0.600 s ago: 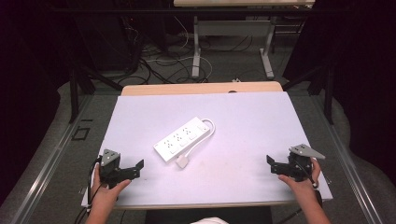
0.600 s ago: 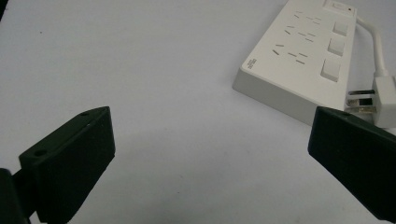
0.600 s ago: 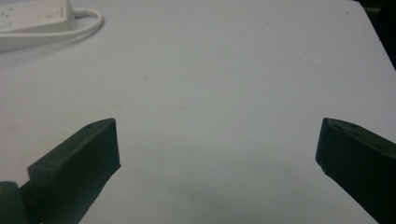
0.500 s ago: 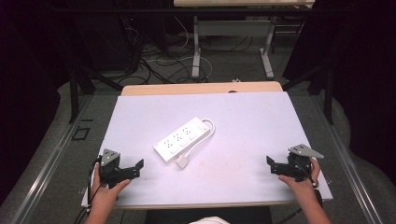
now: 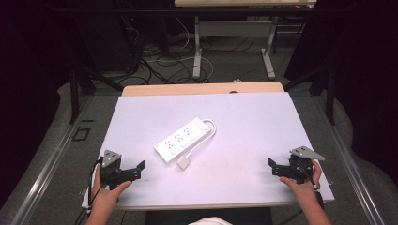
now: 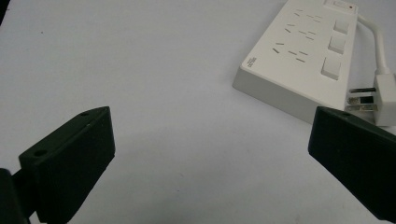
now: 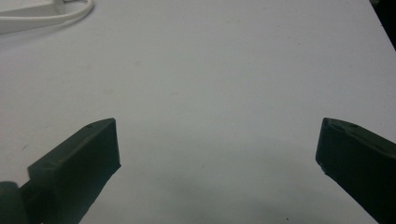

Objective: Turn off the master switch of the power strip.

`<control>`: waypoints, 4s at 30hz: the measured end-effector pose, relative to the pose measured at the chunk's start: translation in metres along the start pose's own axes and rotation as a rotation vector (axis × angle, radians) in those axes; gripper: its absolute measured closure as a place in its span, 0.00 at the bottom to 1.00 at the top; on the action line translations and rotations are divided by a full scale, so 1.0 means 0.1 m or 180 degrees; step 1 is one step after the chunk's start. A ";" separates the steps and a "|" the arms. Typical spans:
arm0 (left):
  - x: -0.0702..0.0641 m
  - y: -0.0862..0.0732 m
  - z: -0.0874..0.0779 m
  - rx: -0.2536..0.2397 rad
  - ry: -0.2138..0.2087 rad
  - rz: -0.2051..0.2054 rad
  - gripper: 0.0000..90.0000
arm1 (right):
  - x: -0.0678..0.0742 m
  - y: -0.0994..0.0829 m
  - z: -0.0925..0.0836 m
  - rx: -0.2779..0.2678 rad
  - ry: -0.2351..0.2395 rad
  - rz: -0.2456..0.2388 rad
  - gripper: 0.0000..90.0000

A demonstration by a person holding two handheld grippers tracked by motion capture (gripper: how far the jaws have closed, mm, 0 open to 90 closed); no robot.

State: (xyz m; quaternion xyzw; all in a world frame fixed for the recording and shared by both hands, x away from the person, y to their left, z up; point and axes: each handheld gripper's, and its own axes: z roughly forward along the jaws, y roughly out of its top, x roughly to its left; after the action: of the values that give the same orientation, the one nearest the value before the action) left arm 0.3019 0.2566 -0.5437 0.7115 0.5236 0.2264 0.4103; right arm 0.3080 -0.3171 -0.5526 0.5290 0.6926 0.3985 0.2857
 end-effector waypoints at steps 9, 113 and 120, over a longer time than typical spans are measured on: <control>-0.09 0.03 -0.01 -0.0044 0.0010 0.0085 0.01 | -0.03 -0.01 -0.01 -0.0044 0.0011 -0.0003 0.00; -1.15 1.23 0.37 0.0133 -0.0648 0.0454 0.50 | -0.03 -0.05 0.01 -0.0022 0.0081 0.0081 0.00; -1.20 1.34 0.48 0.0182 -0.0705 0.0381 0.52 | -0.03 -0.05 0.01 -0.0013 0.0089 0.0077 0.00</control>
State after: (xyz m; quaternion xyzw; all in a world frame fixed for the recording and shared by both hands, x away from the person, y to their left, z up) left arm 0.3709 0.1131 -0.4473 0.7735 0.4379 0.1555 0.4309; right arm 0.3072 -0.3204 -0.5579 0.5312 0.6893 0.4106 0.2722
